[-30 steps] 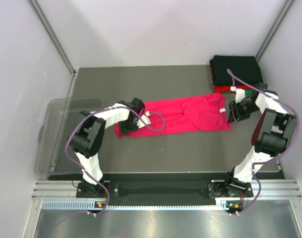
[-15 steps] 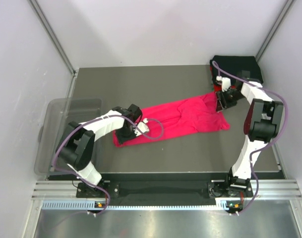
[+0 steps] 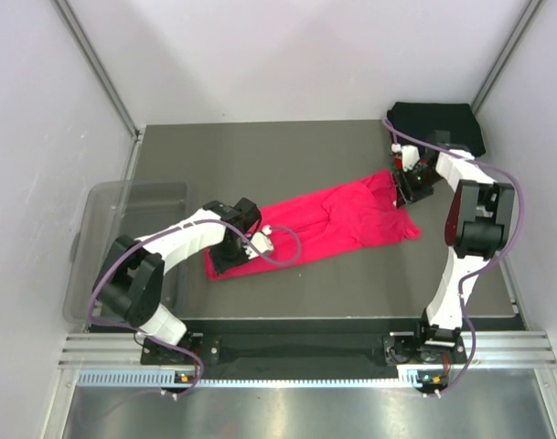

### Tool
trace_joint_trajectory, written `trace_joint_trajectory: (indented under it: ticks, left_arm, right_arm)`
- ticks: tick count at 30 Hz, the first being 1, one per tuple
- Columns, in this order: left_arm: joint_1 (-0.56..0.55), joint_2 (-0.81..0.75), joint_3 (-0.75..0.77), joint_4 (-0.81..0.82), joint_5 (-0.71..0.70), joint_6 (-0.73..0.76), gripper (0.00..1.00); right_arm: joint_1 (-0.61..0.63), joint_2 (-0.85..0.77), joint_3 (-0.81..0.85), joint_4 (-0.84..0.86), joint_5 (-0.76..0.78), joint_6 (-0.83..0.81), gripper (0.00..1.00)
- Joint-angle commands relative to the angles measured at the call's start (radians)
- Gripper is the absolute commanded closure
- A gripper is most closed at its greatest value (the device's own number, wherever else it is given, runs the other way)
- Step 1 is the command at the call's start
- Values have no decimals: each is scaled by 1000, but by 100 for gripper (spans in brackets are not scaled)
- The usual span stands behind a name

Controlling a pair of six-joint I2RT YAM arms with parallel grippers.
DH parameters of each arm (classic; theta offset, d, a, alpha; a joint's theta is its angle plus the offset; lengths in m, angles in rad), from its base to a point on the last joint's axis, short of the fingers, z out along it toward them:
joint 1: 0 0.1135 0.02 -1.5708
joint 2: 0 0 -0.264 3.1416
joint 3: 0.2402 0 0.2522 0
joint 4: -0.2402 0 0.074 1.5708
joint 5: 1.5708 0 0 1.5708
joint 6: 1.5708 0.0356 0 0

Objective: Fold and stack the t-shirts
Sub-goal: Fold the tshirt

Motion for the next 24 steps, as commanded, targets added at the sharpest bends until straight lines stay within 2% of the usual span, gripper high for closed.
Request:
trace_joint_trajectory:
  ticks: [1,6,9,10,13,15,20,23,24]
  left_arm:
    - [-19,-54,-14,-86,22,-15,100]
    - [-22,-64,-28,-92,25,-15,100]
    - [-22,-75,-34,-100,27,-13,100]
    - [-23,-83,-34,-103,28,-13,100]
    - [-23,-92,-40,-118,34,-15,100]
    - [-25,-100,-46,-130,51,-13,100]
    - [-35,-109,-52,-162,191,-7,100]
    - [-78,-86,-39,-185,272,7,100]
    - [-127,-77,-32,-204,299,25,100]
  right_arm:
    - [13,24,54,13,17,2,50]
    - [47,68,94,-36,0,-11,50]
    - [70,99,118,-50,17,-13,57]
    - [76,120,135,-53,23,-14,68]
    - [96,172,190,-78,52,-10,87]
    - [102,192,216,-78,61,-7,92]
    - [190,280,354,-50,148,-21,94]
    - [228,364,491,-58,178,-7,93]
    - [243,389,576,-61,185,1,93]
